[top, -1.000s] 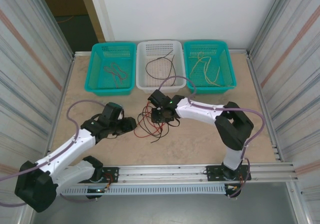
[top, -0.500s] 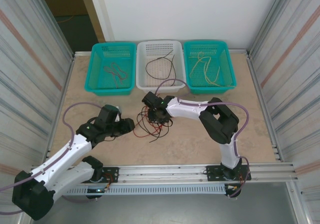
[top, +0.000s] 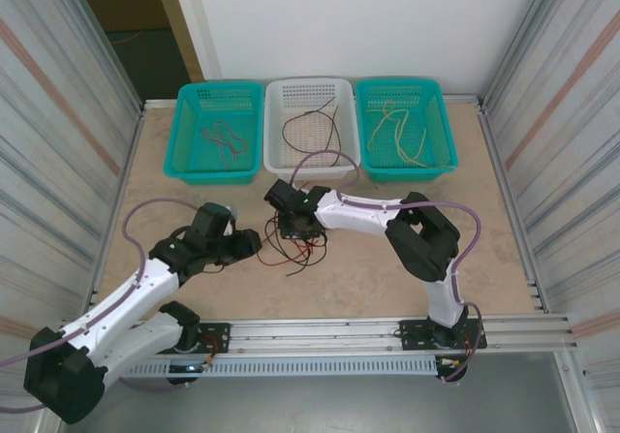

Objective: Untangle the cables

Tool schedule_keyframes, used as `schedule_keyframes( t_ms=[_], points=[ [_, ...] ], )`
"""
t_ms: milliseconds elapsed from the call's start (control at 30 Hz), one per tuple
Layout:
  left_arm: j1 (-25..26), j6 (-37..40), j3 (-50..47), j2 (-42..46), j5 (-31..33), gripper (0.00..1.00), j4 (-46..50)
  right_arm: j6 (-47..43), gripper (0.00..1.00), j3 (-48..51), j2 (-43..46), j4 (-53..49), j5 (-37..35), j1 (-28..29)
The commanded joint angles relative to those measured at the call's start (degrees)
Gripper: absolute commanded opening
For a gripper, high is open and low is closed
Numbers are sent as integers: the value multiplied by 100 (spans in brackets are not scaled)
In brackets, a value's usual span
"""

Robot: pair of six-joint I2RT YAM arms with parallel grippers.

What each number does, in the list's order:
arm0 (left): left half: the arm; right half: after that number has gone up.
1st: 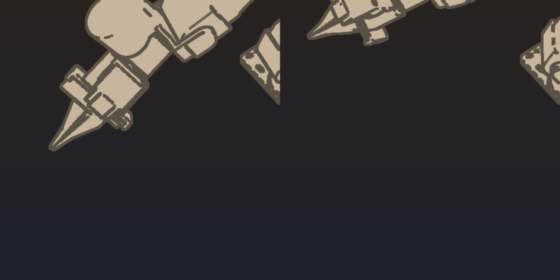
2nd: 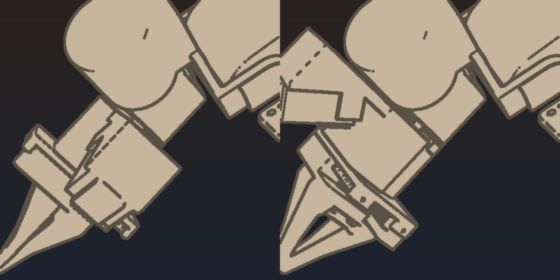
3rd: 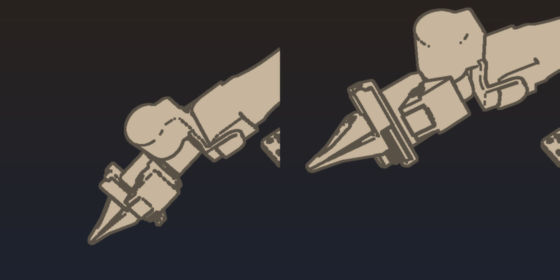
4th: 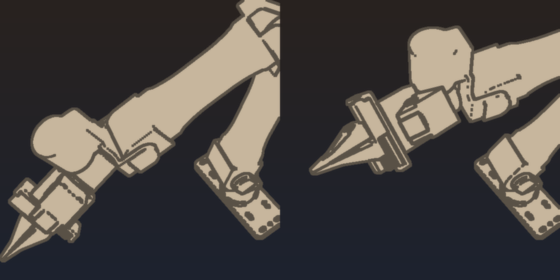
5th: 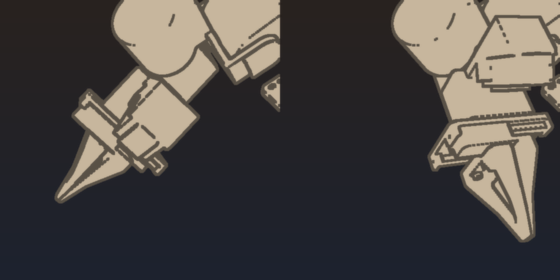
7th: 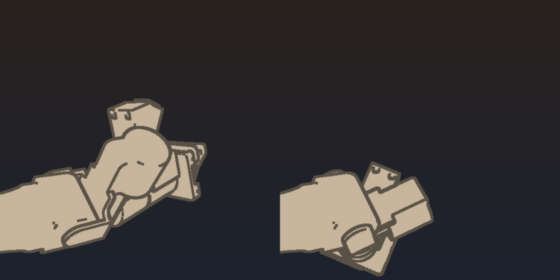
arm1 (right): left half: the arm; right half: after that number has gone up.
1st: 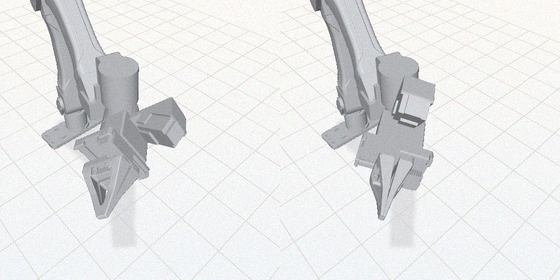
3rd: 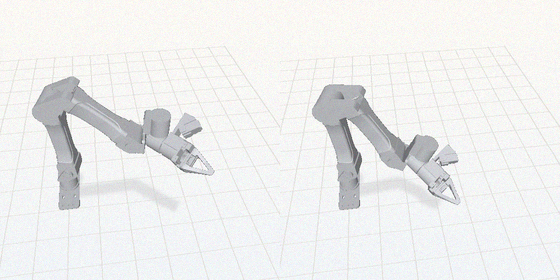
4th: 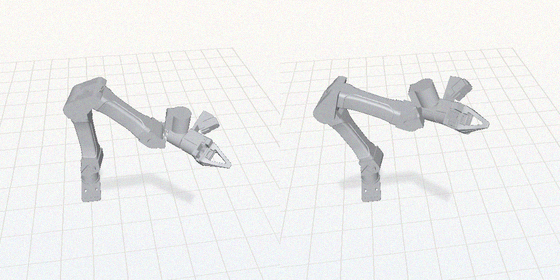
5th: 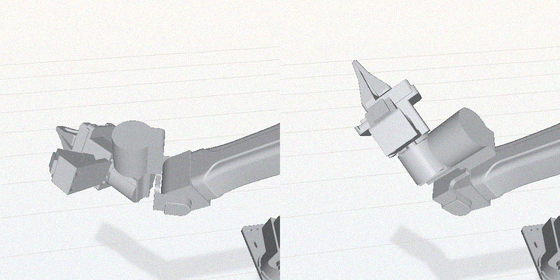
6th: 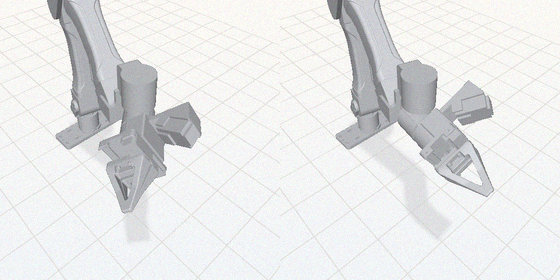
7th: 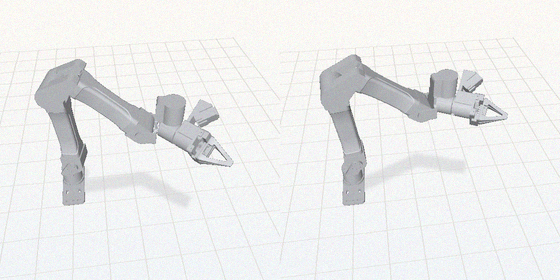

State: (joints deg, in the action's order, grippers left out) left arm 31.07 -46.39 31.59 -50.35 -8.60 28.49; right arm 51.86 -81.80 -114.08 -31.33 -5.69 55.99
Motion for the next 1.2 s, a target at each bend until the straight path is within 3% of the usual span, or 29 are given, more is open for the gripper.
schedule_keyframes(
  t_ms=[0,300,500,833,1167],
  points=[
    [-51,-10,-73,12,-74,47,-69,-79,26,-117,-185,-277,-178,-18],
    [-50,7,-94,-2,-73,47,-105,-64,20,-132,-428,-99,170,-141],
    [-57,58,-40,-15,-76,47,-84,-85,5,-44,-294,-154,75,-150],
    [-65,43,263,-29,-438,53,-174,-844,0,395,1162,-145,-638,37],
    [-78,-254,633,-20,-1470,62,-990,-2189,0,1298,2771,627,-934,432]
  ],
)
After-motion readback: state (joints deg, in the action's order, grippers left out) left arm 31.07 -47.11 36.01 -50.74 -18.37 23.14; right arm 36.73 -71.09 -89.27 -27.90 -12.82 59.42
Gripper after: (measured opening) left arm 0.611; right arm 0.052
